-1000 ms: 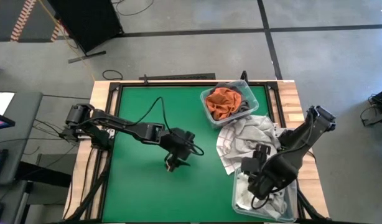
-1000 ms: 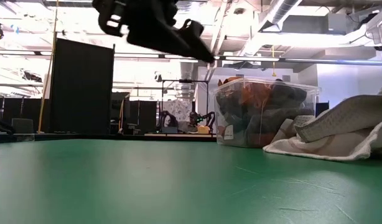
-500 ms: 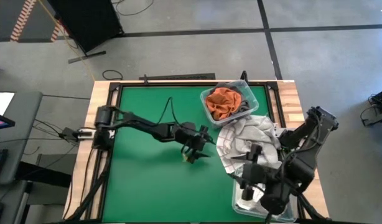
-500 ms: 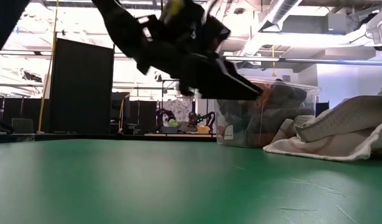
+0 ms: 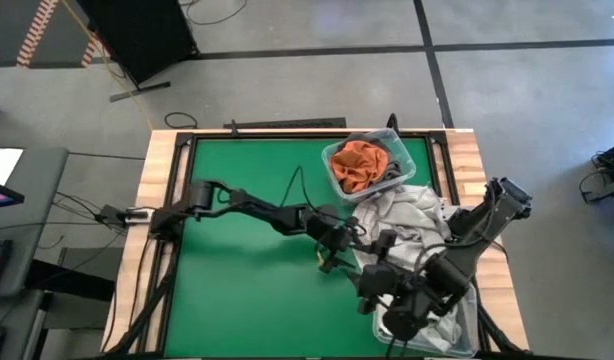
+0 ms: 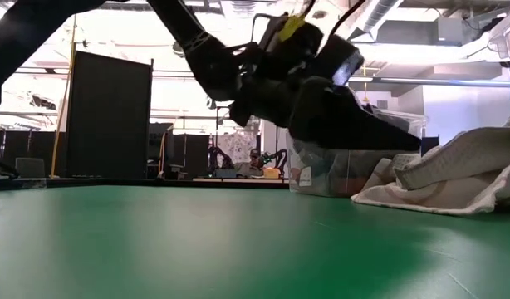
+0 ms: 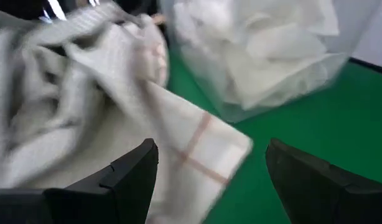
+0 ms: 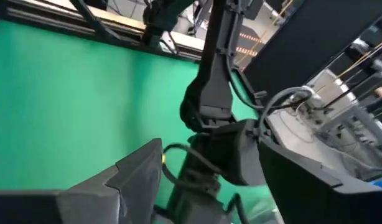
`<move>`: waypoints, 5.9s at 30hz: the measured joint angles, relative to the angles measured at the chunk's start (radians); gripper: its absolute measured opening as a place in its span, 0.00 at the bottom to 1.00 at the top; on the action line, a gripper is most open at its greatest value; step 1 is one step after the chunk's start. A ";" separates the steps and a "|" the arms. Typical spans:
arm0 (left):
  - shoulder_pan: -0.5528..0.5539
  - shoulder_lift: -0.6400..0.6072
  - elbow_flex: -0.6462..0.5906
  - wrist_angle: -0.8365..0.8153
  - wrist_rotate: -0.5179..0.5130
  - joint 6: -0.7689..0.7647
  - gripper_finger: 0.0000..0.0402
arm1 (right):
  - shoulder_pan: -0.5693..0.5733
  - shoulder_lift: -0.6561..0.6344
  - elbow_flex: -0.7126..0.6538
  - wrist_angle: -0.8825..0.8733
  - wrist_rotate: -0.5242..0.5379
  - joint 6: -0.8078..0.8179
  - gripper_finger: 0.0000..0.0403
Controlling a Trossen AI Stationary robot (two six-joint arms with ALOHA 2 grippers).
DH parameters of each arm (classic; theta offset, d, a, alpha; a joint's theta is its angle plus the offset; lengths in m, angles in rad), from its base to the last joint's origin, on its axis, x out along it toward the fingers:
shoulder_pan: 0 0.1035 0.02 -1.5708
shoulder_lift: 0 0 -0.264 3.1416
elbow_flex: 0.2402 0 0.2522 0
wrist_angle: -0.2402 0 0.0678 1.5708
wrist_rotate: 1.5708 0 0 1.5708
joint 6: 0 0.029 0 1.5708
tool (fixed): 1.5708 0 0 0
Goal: Sort towels by color in basket
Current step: Put the light gray towel into the bottom transparent bin
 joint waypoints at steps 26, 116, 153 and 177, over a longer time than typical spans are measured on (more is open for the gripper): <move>-0.020 0.108 0.190 -0.285 -0.312 0.082 0.02 | -0.018 -0.002 -0.034 0.052 0.000 0.000 0.73; 0.041 -0.546 -0.626 -0.538 -0.307 -0.042 0.49 | -0.011 -0.002 -0.034 0.052 0.000 0.027 0.73; -0.169 -0.698 0.002 -0.554 -0.228 0.178 0.07 | 0.523 -0.003 -0.040 -0.413 -0.191 1.093 0.73; -0.164 -0.215 0.385 -0.326 -0.149 0.158 0.07 | 0.579 -0.003 -0.043 -0.646 -0.583 1.504 0.73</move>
